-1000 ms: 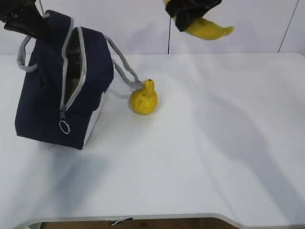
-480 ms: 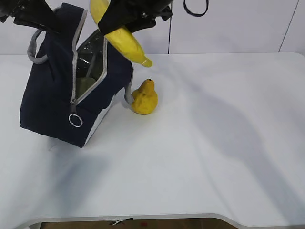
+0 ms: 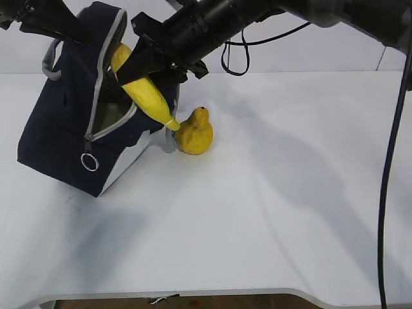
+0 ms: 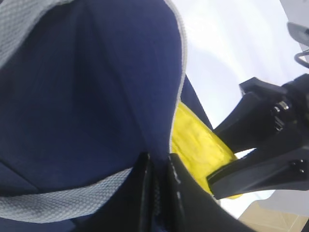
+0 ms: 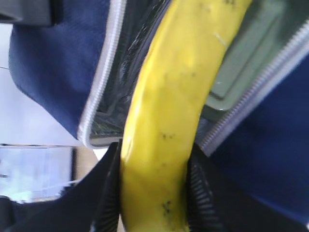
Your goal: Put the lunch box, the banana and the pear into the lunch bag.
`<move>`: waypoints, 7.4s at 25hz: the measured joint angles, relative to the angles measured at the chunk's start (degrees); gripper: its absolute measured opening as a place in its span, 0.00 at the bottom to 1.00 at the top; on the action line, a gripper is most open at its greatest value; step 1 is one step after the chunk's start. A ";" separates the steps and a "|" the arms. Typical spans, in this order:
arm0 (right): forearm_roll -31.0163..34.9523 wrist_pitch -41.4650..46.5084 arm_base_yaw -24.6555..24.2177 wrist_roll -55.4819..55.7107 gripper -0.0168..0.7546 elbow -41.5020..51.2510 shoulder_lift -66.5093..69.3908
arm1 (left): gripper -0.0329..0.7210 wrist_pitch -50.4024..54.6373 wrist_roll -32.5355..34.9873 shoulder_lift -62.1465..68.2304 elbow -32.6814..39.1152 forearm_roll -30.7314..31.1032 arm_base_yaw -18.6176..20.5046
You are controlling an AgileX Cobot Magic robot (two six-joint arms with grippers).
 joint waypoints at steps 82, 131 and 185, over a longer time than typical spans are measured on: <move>-24.85 0.48 -1.57 1.67 0.74 -27.46 7.55 | 0.08 -0.52 0.91 0.00 0.00 6.65 3.95; -42.23 0.43 0.25 7.21 0.74 -9.26 8.08 | 0.08 -0.52 0.91 0.00 0.00 8.61 3.95; -36.16 -1.04 -0.07 6.81 0.35 -9.26 9.21 | 0.08 -0.52 0.91 0.00 0.00 8.61 3.95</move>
